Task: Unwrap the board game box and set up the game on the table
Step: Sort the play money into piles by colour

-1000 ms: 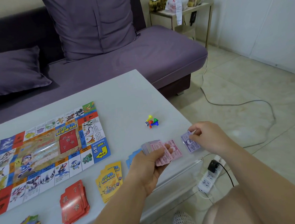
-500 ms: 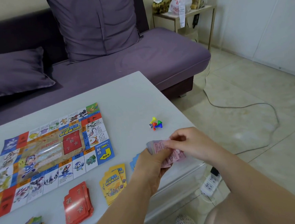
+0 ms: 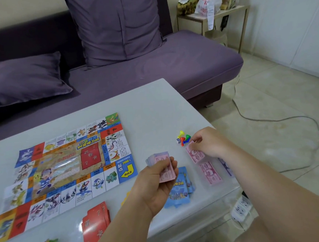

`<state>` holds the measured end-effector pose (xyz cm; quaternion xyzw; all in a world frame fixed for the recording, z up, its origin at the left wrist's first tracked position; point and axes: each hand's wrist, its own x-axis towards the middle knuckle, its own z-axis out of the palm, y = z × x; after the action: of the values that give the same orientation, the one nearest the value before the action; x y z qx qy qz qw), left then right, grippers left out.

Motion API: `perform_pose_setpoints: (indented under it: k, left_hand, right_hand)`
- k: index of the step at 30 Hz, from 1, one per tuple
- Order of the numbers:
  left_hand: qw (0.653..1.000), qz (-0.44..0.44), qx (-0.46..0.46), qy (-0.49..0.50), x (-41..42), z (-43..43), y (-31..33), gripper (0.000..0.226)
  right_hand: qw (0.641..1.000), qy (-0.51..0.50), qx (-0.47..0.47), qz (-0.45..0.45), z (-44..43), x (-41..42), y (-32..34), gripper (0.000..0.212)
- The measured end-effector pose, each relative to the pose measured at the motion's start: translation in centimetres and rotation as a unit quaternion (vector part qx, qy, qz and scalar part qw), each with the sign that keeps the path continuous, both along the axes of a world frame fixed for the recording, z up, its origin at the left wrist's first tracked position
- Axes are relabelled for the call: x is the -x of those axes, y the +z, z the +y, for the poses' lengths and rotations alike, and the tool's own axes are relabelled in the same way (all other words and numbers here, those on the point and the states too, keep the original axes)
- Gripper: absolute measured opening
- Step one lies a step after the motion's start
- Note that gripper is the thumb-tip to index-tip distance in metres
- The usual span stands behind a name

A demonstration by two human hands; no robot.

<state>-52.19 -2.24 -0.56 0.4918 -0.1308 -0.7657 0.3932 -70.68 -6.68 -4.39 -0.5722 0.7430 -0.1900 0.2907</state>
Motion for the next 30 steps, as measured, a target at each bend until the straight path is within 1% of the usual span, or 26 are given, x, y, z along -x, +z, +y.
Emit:
perform_pose_setpoints:
  k: [3, 7, 10, 13, 16, 19, 21, 23, 24, 25, 26, 27, 28, 29, 30]
  left_hand:
    - [1.0, 0.003, 0.003, -0.001, -0.5, -0.4, -0.1, 0.008]
    - [1.0, 0.004, 0.002, -0.002, -0.6, -0.7, -0.3, 0.007]
    - [1.0, 0.006, 0.003, -0.005, -0.8, -0.8, -0.6, 0.007]
    - [1.0, 0.005, 0.005, -0.008, -0.9, -0.7, -0.8, 0.007]
    - [1.0, 0.002, 0.005, -0.015, -0.8, -0.5, -1.2, 0.007]
    - [0.999, -0.007, 0.017, -0.033, -0.2, -0.1, -1.4, 0.004]
    - [0.998, -0.018, 0.033, -0.053, 0.4, 0.4, -1.3, 0.003]
    - [0.996, -0.03, 0.047, -0.072, 0.9, 0.8, -1.3, 0.005]
    - [0.995, -0.036, 0.053, -0.079, 1.2, 1.0, -1.3, 0.006]
    - [0.994, -0.043, 0.058, -0.086, 1.4, 1.2, -1.3, 0.007]
    - [0.992, -0.052, 0.064, -0.096, 1.6, 1.3, -1.4, 0.007]
    - [0.99, -0.06, 0.074, -0.107, 1.9, 1.5, -1.3, 0.008]
    - [0.987, -0.067, 0.086, -0.12, 2.2, 1.7, -1.3, 0.009]
    - [0.983, -0.072, 0.101, -0.133, 2.4, 1.9, -1.3, 0.01]
    - [0.98, -0.075, 0.113, -0.146, 2.5, 2.1, -1.2, 0.011]
  right_hand:
    - [1.0, -0.003, -0.004, 0.019, -0.8, -0.4, -0.2, 0.006]
    - [1.0, 0.001, -0.006, 0.016, -1.0, -0.5, -0.2, 0.011]
    - [1.0, -0.002, -0.007, -0.006, -0.5, -0.2, 0.7, 0.016]
    - [0.999, 0.02, -0.028, -0.03, 1.3, 0.6, 1.8, 0.014]
    - [0.997, 0.04, -0.058, -0.041, 3.4, 1.0, 2.0, 0.008]
    - [0.998, 0.038, -0.053, 0.007, 4.4, 0.7, 1.4, 0.009]
    - [0.995, 0.037, -0.058, 0.069, 4.7, 0.6, 1.3, 0.012]
    - [0.99, 0.026, -0.018, 0.136, 5.1, 0.7, 1.5, 0.017]
    - [0.992, 0.009, 0.028, 0.123, 5.4, 0.6, 1.9, 0.018]
    - [0.995, -0.013, 0.074, 0.068, 5.7, 0.4, 2.4, 0.016]
    - [0.994, -0.03, 0.102, -0.013, 6.1, 0.0, 2.9, 0.016]
    - [0.991, -0.033, 0.095, -0.092, 6.5, -0.6, 3.4, 0.018]
    - [0.987, -0.02, 0.066, -0.147, 6.8, -1.3, 3.8, 0.02]
    - [0.984, 0.004, 0.035, -0.173, 7.1, -1.8, 3.9, 0.02]
    - [0.983, 0.024, 0.016, -0.179, 7.3, -2.1, 3.8, 0.019]
